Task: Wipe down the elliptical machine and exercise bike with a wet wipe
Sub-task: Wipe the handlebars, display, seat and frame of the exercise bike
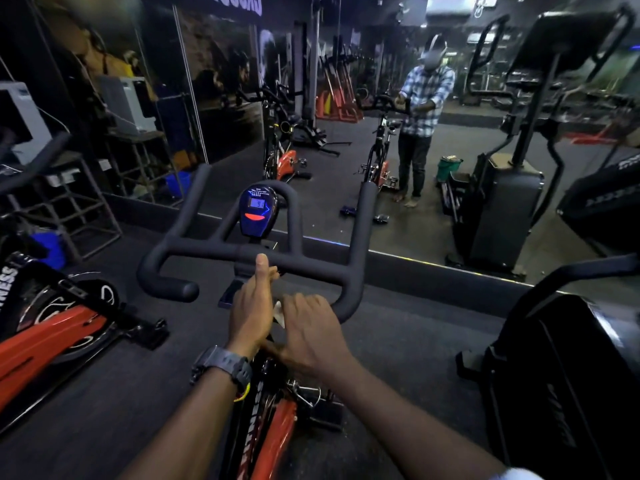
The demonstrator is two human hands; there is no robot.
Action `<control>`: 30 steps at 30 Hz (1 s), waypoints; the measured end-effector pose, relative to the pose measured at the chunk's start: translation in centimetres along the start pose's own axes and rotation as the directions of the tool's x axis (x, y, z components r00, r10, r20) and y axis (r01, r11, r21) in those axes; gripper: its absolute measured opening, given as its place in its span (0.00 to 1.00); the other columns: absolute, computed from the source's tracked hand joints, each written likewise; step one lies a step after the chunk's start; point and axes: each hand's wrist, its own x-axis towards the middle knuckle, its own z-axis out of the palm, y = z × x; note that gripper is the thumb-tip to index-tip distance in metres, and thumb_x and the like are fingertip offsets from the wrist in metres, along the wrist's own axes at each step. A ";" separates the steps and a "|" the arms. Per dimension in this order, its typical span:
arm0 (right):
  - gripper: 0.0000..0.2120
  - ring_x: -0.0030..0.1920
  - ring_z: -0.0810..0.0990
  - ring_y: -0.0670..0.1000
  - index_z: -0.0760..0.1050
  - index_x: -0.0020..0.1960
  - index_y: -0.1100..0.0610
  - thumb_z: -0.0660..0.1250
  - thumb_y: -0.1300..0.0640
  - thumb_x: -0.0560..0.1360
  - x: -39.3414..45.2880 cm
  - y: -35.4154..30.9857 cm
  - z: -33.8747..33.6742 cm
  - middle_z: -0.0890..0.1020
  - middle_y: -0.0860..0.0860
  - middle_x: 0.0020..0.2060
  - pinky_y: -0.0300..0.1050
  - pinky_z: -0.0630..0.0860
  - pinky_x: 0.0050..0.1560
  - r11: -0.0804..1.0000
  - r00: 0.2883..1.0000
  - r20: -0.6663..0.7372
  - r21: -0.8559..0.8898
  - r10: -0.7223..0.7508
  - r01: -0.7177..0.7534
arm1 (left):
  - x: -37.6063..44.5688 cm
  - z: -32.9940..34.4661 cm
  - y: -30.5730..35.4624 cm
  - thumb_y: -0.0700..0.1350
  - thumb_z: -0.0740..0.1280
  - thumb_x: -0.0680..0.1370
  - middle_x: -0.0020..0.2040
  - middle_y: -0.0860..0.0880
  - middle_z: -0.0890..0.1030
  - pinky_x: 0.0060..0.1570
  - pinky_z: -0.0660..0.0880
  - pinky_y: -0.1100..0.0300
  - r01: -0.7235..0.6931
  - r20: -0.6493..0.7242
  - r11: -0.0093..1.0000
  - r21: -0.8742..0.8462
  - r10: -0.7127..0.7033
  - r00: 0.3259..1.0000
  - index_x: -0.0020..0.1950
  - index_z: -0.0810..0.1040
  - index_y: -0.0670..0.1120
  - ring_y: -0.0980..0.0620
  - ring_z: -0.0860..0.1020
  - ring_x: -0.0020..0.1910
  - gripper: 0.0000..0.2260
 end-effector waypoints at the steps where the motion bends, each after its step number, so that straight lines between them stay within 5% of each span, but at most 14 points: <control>1: 0.32 0.43 0.76 0.56 0.73 0.52 0.57 0.55 0.27 0.73 0.1 1.0 -0.3 0.77 0.53 0.43 0.52 0.69 0.50 0.999 0.999 0.028 -0.032 -0.038 0.039 | 0.0 -0.1 0.1 0.82 0.41 0.65 0.61 0.53 0.84 0.73 0.67 0.46 0.000 0.000 1.000 -0.007 0.000 1.000 0.59 0.83 0.52 0.52 0.77 0.66 0.48; 4: 0.27 0.54 0.78 0.55 0.74 0.59 0.55 0.55 0.33 0.78 -2.5 6.4 -0.7 0.79 0.52 0.50 0.52 0.67 0.63 0.974 0.982 0.045 -0.132 -0.181 0.185 | 0.0 -0.2 0.1 0.85 0.42 0.63 0.60 0.52 0.85 0.73 0.67 0.47 -0.018 0.031 1.000 -0.021 0.018 0.999 0.56 0.82 0.54 0.52 0.78 0.65 0.47; 7: 0.27 0.72 0.69 0.51 0.71 0.69 0.54 0.55 0.36 0.80 -4.3 10.7 -1.3 0.76 0.49 0.65 0.57 0.58 0.74 0.963 0.984 -0.037 -0.212 -0.176 0.164 | -0.2 -0.3 0.0 0.84 0.43 0.64 0.59 0.52 0.85 0.73 0.67 0.47 -0.029 0.047 1.000 -0.013 0.029 0.998 0.60 0.83 0.51 0.53 0.78 0.65 0.49; 12: 0.34 0.69 0.70 0.57 0.72 0.67 0.60 0.56 0.32 0.78 -3.3 4.4 0.2 0.77 0.56 0.62 0.55 0.57 0.75 0.998 0.993 -0.093 -0.005 -0.070 0.070 | 0.3 -0.4 -0.3 0.87 0.44 0.62 0.60 0.52 0.85 0.75 0.66 0.47 -0.022 0.077 0.999 -0.043 0.025 0.997 0.58 0.83 0.54 0.54 0.79 0.65 0.49; 15: 0.28 0.68 0.70 0.58 0.66 0.73 0.62 0.58 0.46 0.79 -2.4 0.8 0.9 0.73 0.58 0.66 0.52 0.61 0.74 0.992 0.990 -0.097 0.070 -0.102 0.109 | 0.4 -0.5 -0.3 0.87 0.45 0.61 0.61 0.53 0.84 0.75 0.66 0.47 0.018 0.091 0.998 -0.060 -0.013 0.996 0.58 0.83 0.55 0.55 0.78 0.65 0.49; 19: 0.28 0.71 0.70 0.57 0.66 0.74 0.62 0.57 0.60 0.74 -4.2 4.9 0.9 0.72 0.57 0.70 0.51 0.62 0.73 0.981 0.975 -0.136 0.051 -0.178 0.187 | 0.2 -0.8 -0.1 0.88 0.45 0.59 0.59 0.55 0.84 0.75 0.63 0.51 0.037 0.119 0.996 -0.081 -0.027 0.992 0.62 0.82 0.53 0.56 0.77 0.66 0.53; 22: 0.29 0.78 0.58 0.51 0.60 0.77 0.60 0.55 0.70 0.77 -6.8 7.7 1.8 0.61 0.52 0.77 0.49 0.57 0.76 0.971 0.976 -0.207 0.237 0.060 -0.009 | -0.2 -1.3 0.1 0.86 0.45 0.64 0.63 0.51 0.83 0.69 0.62 0.59 0.031 0.138 0.996 -0.081 -0.020 0.990 0.67 0.80 0.48 0.57 0.76 0.67 0.54; 26: 0.25 0.79 0.48 0.45 0.53 0.79 0.57 0.52 0.55 0.84 -3.2 3.6 2.3 0.52 0.46 0.79 0.39 0.49 0.77 0.583 0.790 -0.126 0.745 0.600 -0.324 | -0.4 -1.0 0.2 0.73 0.44 0.74 0.66 0.49 0.81 0.66 0.60 0.62 -0.003 0.161 1.000 -0.027 0.008 0.987 0.70 0.79 0.44 0.60 0.74 0.65 0.43; 30: 0.25 0.79 0.47 0.46 0.50 0.80 0.58 0.50 0.53 0.85 0.3 1.7 1.4 0.49 0.48 0.79 0.32 0.45 0.73 0.191 0.492 0.065 0.871 0.868 -0.452 | -0.5 -1.6 0.1 0.77 0.42 0.75 0.64 0.51 0.82 0.63 0.60 0.64 -0.013 0.198 0.999 0.039 0.005 0.980 0.68 0.80 0.46 0.61 0.72 0.65 0.45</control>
